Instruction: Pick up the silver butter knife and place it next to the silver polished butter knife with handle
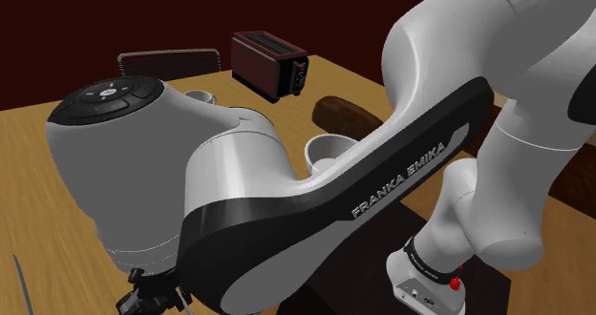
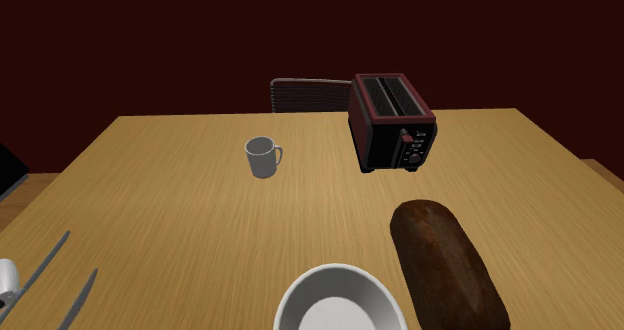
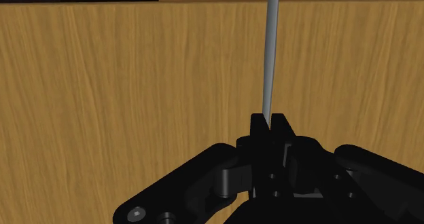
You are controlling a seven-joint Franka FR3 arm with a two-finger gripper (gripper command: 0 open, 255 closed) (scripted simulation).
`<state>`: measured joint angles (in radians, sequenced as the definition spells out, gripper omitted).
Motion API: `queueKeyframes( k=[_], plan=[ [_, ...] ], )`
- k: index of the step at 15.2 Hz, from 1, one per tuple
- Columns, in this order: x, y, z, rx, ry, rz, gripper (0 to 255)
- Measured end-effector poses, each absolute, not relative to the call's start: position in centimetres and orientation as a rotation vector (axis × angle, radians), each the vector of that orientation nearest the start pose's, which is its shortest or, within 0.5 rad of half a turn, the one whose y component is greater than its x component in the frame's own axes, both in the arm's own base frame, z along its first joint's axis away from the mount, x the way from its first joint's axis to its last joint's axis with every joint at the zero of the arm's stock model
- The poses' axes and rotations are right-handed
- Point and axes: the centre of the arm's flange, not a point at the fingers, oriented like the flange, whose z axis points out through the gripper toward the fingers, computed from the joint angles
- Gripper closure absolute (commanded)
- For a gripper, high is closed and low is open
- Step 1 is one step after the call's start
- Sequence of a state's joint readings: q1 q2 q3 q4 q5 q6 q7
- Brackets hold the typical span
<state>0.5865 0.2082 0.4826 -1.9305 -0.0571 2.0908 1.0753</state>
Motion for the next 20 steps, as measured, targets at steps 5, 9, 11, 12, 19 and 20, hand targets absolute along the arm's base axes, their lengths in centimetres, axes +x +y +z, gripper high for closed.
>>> queueKeyframes(
  k=[5, 9, 11, 12, 19, 20],
  plan=[
    [29.8, 51.5, 37.0, -3.138, -0.024, 0.082, 255],
    [29.8, 51.6, 36.9, -3.138, -0.024, 0.082, 255],
    [29.8, 51.6, 36.9, -3.138, -0.024, 0.082, 0],
    [29.8, 51.6, 36.9, -3.138, -0.024, 0.082, 0],
    [30.0, 51.7, 38.5, -3.137, -0.023, 0.081, 0],
    [30.0, 51.7, 39.6, -3.137, -0.023, 0.081, 0]
  ],
)
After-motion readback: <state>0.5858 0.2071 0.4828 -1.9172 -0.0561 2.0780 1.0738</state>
